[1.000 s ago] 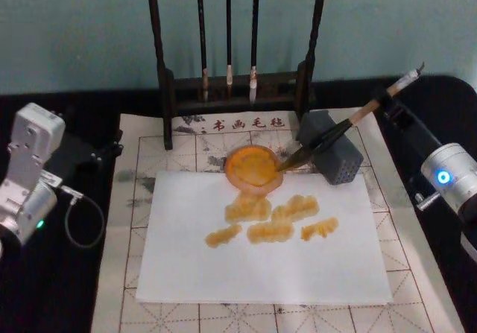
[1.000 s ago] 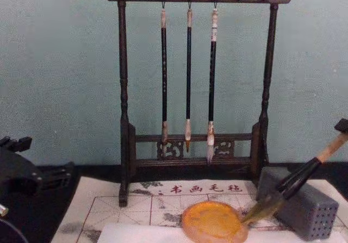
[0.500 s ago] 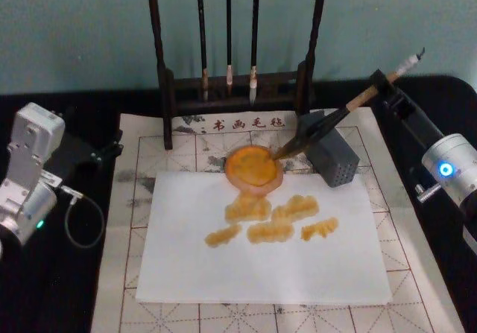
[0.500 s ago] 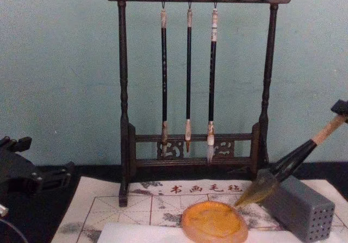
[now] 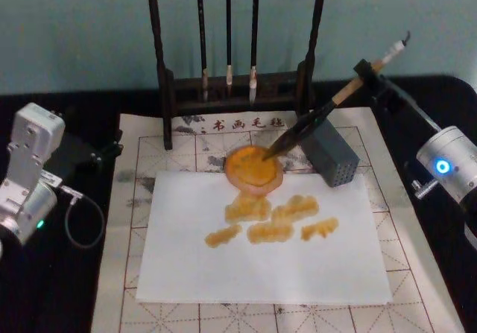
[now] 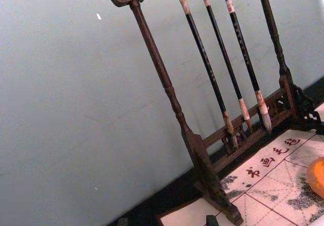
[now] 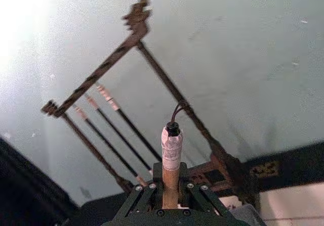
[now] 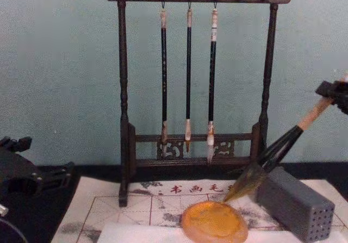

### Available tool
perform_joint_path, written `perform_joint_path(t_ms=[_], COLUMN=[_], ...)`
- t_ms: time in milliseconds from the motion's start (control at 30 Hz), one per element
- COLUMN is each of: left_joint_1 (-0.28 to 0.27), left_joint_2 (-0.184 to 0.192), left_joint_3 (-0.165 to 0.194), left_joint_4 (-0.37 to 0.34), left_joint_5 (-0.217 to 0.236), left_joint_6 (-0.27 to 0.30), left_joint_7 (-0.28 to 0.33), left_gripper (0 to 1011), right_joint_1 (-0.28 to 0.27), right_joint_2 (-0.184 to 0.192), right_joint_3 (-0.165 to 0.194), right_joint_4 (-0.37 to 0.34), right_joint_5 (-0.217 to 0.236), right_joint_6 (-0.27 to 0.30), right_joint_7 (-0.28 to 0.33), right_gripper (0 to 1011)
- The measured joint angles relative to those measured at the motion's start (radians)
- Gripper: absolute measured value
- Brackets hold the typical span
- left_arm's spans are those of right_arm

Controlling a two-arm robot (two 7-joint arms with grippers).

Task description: Pick up the brush from the inkstone, write on the paper, then place the brush back to its original position.

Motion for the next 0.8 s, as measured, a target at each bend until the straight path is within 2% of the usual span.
perform_joint_path(t_ms=[233,367,800], left_joint_1=[0.0,0.0,0.0], left_joint_2=[0.0,0.0,0.0], left_joint_3=[0.0,0.0,0.0], left_joint_4=[0.0,0.0,0.0], left_joint_5=[0.0,0.0,0.0], left_joint_6=[0.0,0.0,0.0], left_joint_7=[0.0,0.0,0.0], left_gripper=[1001,1001,1001], right_joint_1=[0.005,-0.002,-0.073], right_joint_2=[0.028,0.044,0.12], right_joint_3=[-0.026,-0.033,-0.041], right_joint_4=[-0.015,-0.027,-0.102], right_joint_5=[-0.067,-0.089,-0.186], right_joint_6=[-0.019,-0.021,-0.066], right_joint_7=[0.078,0.11,0.235], right_gripper=[195,195,194])
